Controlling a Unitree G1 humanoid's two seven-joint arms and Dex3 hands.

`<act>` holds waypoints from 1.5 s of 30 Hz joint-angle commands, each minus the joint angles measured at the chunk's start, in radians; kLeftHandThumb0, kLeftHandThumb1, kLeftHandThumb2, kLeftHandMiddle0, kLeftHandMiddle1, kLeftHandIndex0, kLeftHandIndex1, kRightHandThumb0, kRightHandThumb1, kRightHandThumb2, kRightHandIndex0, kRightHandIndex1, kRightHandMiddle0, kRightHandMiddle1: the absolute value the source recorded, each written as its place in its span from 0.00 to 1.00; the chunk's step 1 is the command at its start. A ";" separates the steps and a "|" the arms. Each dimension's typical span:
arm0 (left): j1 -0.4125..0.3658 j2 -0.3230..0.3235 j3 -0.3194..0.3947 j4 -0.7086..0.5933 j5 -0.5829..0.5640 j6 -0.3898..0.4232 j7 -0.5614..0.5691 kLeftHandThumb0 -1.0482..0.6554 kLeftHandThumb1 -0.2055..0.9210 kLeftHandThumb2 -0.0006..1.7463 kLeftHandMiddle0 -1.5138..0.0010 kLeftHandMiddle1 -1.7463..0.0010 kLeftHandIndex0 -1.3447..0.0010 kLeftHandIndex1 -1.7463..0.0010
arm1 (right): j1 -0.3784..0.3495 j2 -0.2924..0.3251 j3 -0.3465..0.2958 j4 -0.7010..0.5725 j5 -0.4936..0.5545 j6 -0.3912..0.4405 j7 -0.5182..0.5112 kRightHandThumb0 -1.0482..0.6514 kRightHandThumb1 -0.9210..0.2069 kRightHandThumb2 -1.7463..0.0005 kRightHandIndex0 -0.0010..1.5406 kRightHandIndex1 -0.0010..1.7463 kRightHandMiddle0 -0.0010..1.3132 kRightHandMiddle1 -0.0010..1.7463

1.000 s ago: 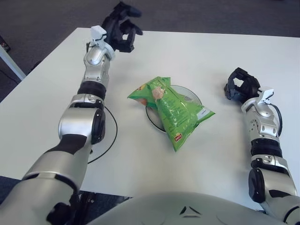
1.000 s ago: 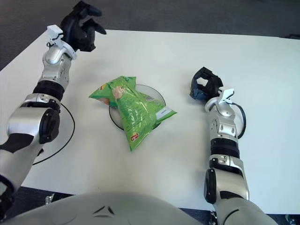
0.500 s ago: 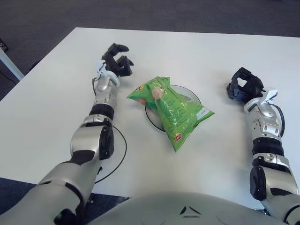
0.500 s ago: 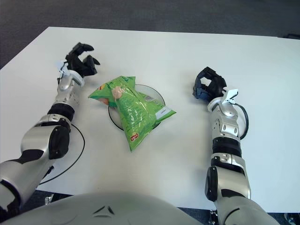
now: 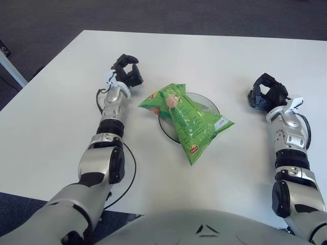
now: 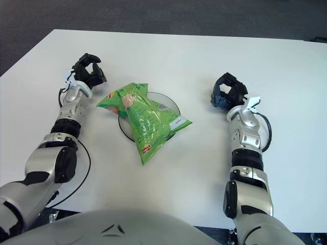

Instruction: Put the snack into the plate.

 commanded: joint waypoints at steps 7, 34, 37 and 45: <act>0.164 -0.056 -0.027 -0.197 0.023 0.021 0.061 0.32 0.41 0.80 0.16 0.00 0.50 0.00 | 0.022 0.019 -0.006 0.034 0.011 0.015 -0.016 0.33 0.53 0.24 0.86 1.00 0.47 1.00; 0.437 -0.131 -0.077 -0.610 0.040 0.018 0.097 0.31 0.38 0.82 0.19 0.00 0.49 0.00 | 0.090 0.097 -0.045 -0.153 0.069 0.043 -0.089 0.34 0.50 0.27 0.89 1.00 0.44 1.00; 0.448 -0.132 -0.078 -0.620 0.038 0.014 0.092 0.31 0.38 0.82 0.19 0.00 0.49 0.00 | 0.102 0.106 -0.042 -0.185 0.067 0.064 -0.100 0.34 0.49 0.28 0.88 1.00 0.44 1.00; 0.467 -0.132 -0.077 -0.642 0.037 0.027 0.092 0.31 0.37 0.83 0.19 0.00 0.48 0.00 | 0.134 0.125 -0.035 -0.262 0.066 0.111 -0.117 0.34 0.49 0.28 0.88 1.00 0.44 1.00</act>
